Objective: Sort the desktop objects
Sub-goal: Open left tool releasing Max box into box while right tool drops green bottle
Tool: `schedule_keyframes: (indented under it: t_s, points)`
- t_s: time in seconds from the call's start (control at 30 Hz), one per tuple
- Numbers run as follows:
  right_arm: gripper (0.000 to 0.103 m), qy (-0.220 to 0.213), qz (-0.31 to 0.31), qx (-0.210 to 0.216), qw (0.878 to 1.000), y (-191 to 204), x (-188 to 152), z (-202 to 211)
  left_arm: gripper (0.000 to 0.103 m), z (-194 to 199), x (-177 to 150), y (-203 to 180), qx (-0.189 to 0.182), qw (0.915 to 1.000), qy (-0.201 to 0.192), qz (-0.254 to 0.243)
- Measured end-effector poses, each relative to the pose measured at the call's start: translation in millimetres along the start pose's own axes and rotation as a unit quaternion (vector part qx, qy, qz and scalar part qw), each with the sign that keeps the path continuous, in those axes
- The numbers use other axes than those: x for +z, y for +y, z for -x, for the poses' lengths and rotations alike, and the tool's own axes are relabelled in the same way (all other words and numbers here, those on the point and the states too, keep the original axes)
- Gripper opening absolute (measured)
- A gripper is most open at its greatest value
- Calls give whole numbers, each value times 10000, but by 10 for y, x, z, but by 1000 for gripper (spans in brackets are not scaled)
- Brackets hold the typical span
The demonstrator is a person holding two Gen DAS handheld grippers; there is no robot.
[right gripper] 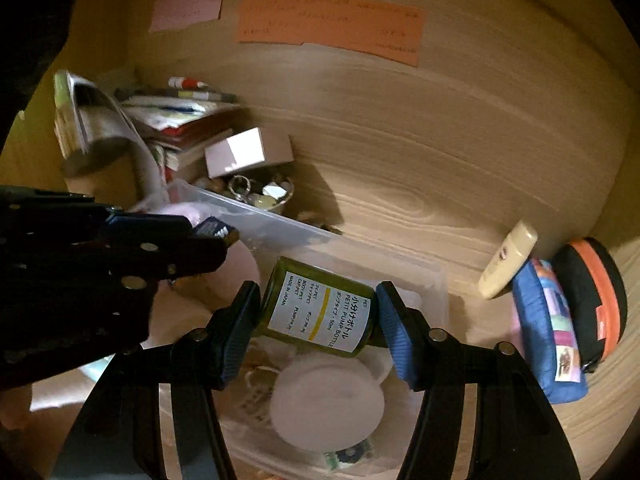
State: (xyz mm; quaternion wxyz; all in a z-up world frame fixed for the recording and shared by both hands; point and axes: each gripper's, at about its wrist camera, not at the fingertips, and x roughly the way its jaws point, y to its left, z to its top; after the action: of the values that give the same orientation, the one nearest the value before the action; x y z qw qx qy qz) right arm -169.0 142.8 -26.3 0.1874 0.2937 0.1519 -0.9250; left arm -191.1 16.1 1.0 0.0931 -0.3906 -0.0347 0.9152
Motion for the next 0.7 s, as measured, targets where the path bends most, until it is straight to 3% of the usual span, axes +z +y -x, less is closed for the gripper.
schedule_keyframes:
  t_s: [0.3,0.37,0.53,0.63,0.7]
  points:
    - [57,-2,166,-192,9997,27,-13,-29,30,10,-30,72,-185,9998,-46,97]
    - [69,-54,199,-207,9996,39,-9,-7,36,35,-28,54,-214,9997,-96,99]
    - [79,-304,258,-281,9988,64,7,134,61,217,-18,-7,67,9990,-443,-7]
    - [81,-303,197,-199,9991,48,31,201,63,370,-23,-32,26,9984,-564,-1]
    - [88,-258,150,-140,9995,34,41,246,66,442,-36,-50,72,9980,-629,-8]
